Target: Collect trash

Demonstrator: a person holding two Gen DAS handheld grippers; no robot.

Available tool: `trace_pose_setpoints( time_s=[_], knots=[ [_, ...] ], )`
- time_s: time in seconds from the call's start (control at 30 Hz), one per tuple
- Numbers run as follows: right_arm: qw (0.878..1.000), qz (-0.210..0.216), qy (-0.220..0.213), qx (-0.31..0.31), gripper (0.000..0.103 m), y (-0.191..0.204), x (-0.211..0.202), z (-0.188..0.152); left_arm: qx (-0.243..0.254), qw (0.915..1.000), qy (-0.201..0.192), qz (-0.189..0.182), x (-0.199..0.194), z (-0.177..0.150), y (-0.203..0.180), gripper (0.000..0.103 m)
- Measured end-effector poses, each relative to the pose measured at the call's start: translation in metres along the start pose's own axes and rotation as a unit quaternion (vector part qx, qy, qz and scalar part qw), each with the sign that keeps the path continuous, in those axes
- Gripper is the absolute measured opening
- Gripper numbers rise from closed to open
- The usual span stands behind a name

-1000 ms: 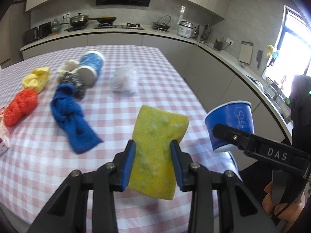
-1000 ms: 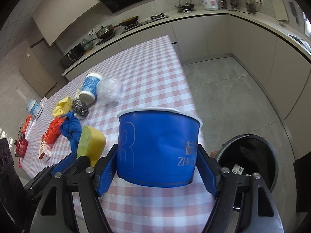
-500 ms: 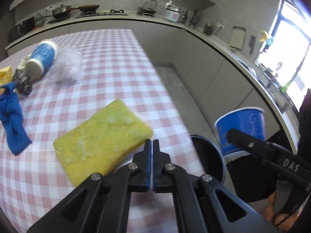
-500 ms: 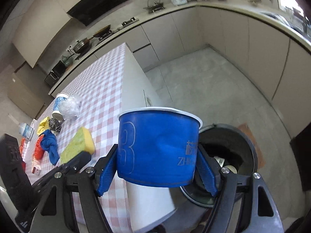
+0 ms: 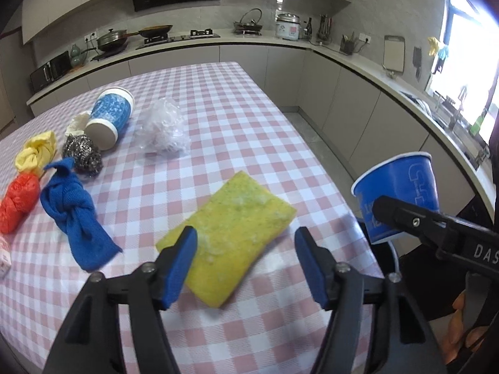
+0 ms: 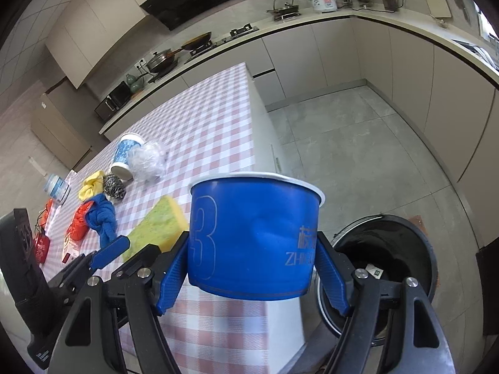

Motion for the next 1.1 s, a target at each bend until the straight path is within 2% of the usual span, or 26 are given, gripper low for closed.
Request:
trace_pose_setpoints(
  time_s=[0.1,0.2,0.3,0.33,0.37,0.47,0.53,0.6,0.63,0.9,0.93,1.0,1.03,1.07,1.1],
  knots=[
    [1.000,0.001,0.002,-0.002,0.077,0.012,0.004,-0.002,0.023,0.9996,0.017,-0.001,0.008,0.000,0.007,0.073],
    [1.000,-0.005,0.001,-0.001,0.077,0.022,0.006,-0.005,0.045,0.9989,0.017,-0.001,0.012,0.000,0.010,0.076],
    [1.000,-0.014,0.001,0.004,0.077,0.027,0.007,-0.009,0.054,0.9981,0.016,-0.027,0.010,0.001,0.010,0.077],
    [1.000,-0.017,0.000,0.006,0.077,0.029,0.007,-0.010,0.049,0.9981,0.012,-0.035,0.008,0.000,0.011,0.073],
    [1.000,-0.020,-0.002,0.009,0.077,0.031,0.007,-0.011,0.053,0.9980,0.009,-0.033,0.007,-0.001,0.011,0.059],
    [1.000,-0.027,-0.005,0.014,0.077,0.034,0.007,-0.010,0.069,0.9972,0.001,-0.029,0.007,-0.002,0.012,0.048],
    [0.999,-0.030,-0.008,0.015,0.077,0.037,0.006,-0.010,0.073,0.9969,-0.002,-0.031,0.007,-0.002,0.014,0.044],
    [0.999,-0.032,-0.010,0.012,0.077,0.040,0.005,-0.010,0.054,0.9976,-0.004,-0.042,0.006,0.001,0.019,0.027],
    [0.999,-0.033,-0.011,0.011,0.077,0.042,0.005,-0.010,0.045,0.9977,-0.003,-0.050,0.004,0.002,0.020,0.009],
    [1.000,-0.028,-0.008,0.006,0.077,0.047,0.003,-0.011,-0.004,0.9984,0.014,-0.054,-0.012,-0.006,0.026,0.007],
    [1.000,-0.026,-0.007,0.006,0.077,0.047,0.003,-0.012,-0.004,0.9987,0.010,-0.050,-0.015,-0.006,0.026,0.009],
    [1.000,-0.023,-0.005,0.001,0.077,0.050,0.003,-0.012,0.003,0.9991,0.011,-0.041,-0.017,-0.005,0.026,0.031],
    [1.000,-0.021,-0.005,-0.002,0.077,0.051,0.002,-0.012,0.007,0.9996,0.009,-0.024,-0.019,-0.004,0.029,0.059],
    [1.000,-0.018,-0.003,-0.004,0.077,0.052,0.002,-0.013,0.011,0.9999,0.004,-0.012,-0.019,-0.003,0.031,0.077],
    [1.000,-0.015,-0.002,-0.005,0.077,0.054,0.001,-0.013,0.017,0.9998,0.001,-0.005,-0.019,-0.003,0.033,0.079]
  ],
)
Point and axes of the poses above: each gripper's, at about its wrist camera, not at the fingertips, and x roughly the way its jaws point, y to its left, z to its top, the point moved 6 cm from there along x, roughly the way its jaws point, and after that the axes turned 4 degrees about -y, right-handed, at the moved point
